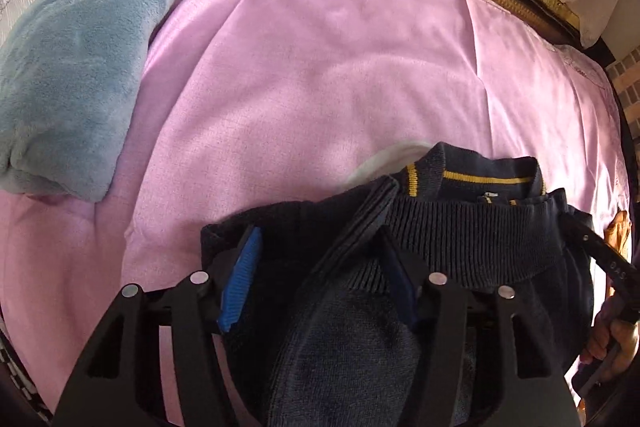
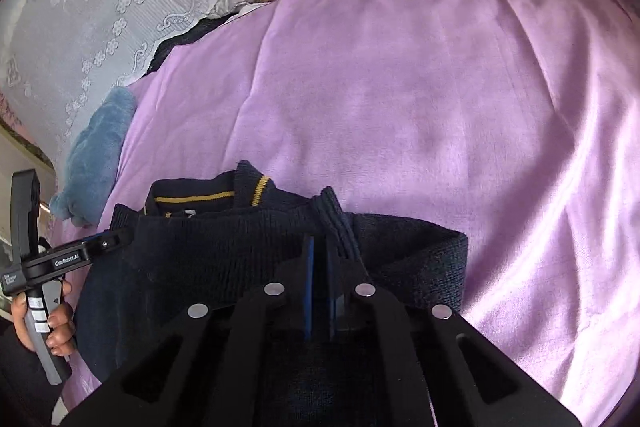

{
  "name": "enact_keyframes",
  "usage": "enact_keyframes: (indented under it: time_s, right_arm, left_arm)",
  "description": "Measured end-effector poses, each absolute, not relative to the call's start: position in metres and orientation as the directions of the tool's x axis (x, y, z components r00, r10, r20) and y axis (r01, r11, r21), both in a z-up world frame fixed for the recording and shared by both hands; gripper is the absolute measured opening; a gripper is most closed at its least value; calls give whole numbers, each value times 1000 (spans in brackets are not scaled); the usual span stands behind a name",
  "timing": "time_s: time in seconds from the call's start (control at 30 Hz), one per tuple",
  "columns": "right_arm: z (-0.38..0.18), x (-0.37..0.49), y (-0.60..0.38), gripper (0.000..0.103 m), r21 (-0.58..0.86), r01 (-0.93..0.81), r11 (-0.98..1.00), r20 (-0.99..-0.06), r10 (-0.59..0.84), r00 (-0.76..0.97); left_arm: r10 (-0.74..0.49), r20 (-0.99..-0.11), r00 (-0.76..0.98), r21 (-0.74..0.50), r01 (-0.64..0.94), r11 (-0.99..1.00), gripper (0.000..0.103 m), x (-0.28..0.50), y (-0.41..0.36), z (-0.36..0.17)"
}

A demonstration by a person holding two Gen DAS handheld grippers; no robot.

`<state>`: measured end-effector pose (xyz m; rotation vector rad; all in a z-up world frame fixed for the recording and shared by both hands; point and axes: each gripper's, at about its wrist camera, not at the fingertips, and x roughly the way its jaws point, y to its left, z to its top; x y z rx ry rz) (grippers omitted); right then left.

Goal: Fold small clothes

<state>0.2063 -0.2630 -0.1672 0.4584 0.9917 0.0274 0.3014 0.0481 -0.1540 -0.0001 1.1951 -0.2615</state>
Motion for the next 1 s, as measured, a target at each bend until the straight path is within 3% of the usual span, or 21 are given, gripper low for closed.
enact_keyframes:
  time_s: [0.07, 0.1, 0.2, 0.27, 0.33, 0.4, 0.5, 0.53, 0.63, 0.83, 1.0]
  right_arm:
    - [-163, 200, -271, 0, 430, 211, 878, -782, 246, 573]
    - [-156, 196, -270, 5, 416, 211, 884, -776, 225, 589]
    - [-132, 182, -262, 6, 364, 171, 915, -760, 187, 623]
    - [-121, 169, -255, 9, 386, 140, 912, -742, 216, 634]
    - [-116, 157, -245, 18, 386, 112, 916, -740, 235, 631]
    - [-119, 146, -235, 38, 383, 98, 919, -748, 246, 617]
    - [-145, 134, -229, 38, 358, 125, 925, -807, 239, 540]
    - [-156, 131, -230, 35, 353, 132, 926, -822, 239, 517]
    - [-150, 119, -231, 32, 343, 130, 930, -812, 223, 539]
    - [-110, 99, -214, 33, 321, 55, 945, -767, 226, 601]
    - [-111, 91, -174, 37, 284, -36, 958, -778, 252, 575]
  left_arm:
    - [-200, -904, 378, -130, 202, 971, 57, 294, 54, -139]
    - [-191, -894, 404, -114, 207, 972, 57, 290, 56, -131]
    - [-180, -879, 441, -83, 229, 970, 58, 281, 61, -114]
    - [-181, -882, 436, -79, 241, 967, 62, 276, 62, -113]
    - [-127, -897, 423, -28, 234, 972, 73, 273, 62, -125]
    - [-52, -924, 378, 27, 200, 979, 74, 275, 67, -148]
    - [-92, -942, 322, -57, 115, 992, 90, 277, 91, -173]
    - [-108, -944, 311, -86, 82, 993, 91, 277, 99, -172]
    - [-106, -934, 342, -87, 69, 994, 82, 264, 106, -154]
    - [-143, -871, 470, -46, 214, 976, 82, 202, 91, -104]
    - [-87, -894, 440, 36, 263, 964, 82, 172, 67, -127]
